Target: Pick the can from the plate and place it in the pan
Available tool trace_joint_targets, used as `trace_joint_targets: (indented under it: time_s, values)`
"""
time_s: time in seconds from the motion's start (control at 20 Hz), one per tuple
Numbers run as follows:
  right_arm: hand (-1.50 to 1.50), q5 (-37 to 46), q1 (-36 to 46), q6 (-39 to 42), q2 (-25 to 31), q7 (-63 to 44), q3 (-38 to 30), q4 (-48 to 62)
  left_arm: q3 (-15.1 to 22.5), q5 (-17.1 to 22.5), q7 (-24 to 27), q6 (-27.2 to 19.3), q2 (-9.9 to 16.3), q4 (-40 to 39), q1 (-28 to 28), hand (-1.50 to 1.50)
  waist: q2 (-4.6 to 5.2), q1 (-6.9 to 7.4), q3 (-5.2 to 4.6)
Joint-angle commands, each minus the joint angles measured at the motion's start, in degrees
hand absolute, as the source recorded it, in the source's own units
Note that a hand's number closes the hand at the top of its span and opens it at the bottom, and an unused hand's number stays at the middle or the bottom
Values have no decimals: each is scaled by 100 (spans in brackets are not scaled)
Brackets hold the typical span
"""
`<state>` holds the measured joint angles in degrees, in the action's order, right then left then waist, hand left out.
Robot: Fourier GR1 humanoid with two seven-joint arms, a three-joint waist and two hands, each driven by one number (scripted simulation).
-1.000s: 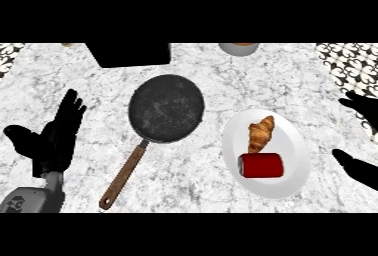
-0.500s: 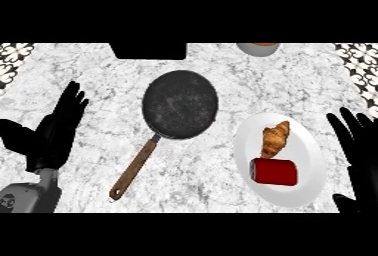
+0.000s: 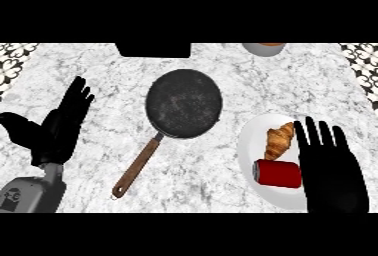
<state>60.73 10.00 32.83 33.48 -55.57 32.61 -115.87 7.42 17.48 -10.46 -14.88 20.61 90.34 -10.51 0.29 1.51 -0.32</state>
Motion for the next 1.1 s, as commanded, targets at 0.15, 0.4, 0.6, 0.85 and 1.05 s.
trace_joint_targets:
  time_s: [0.15,0.4,0.6,0.85,1.05]
  values:
    - [-150,170,97,1447,-1266,-1278,294,773,-9,-86,-52,-157,-142,10,-63,0,-29,-87,19]
    - [-150,680,369,2175,-1723,-1333,365,1103,-285,71,136,146,79,-136,98,0,-27,-61,6]
    - [-150,1408,262,2391,-1970,-1343,651,1426,-290,108,-105,170,112,-136,-27,0,-39,-135,14]
    - [-150,2097,638,2578,-2947,-1275,602,1979,-371,155,52,303,60,-133,22,0,-31,-105,23]
    - [-150,2204,893,2312,-3315,-1158,434,2723,-232,-99,97,192,-75,-64,152,0,-23,-85,30]
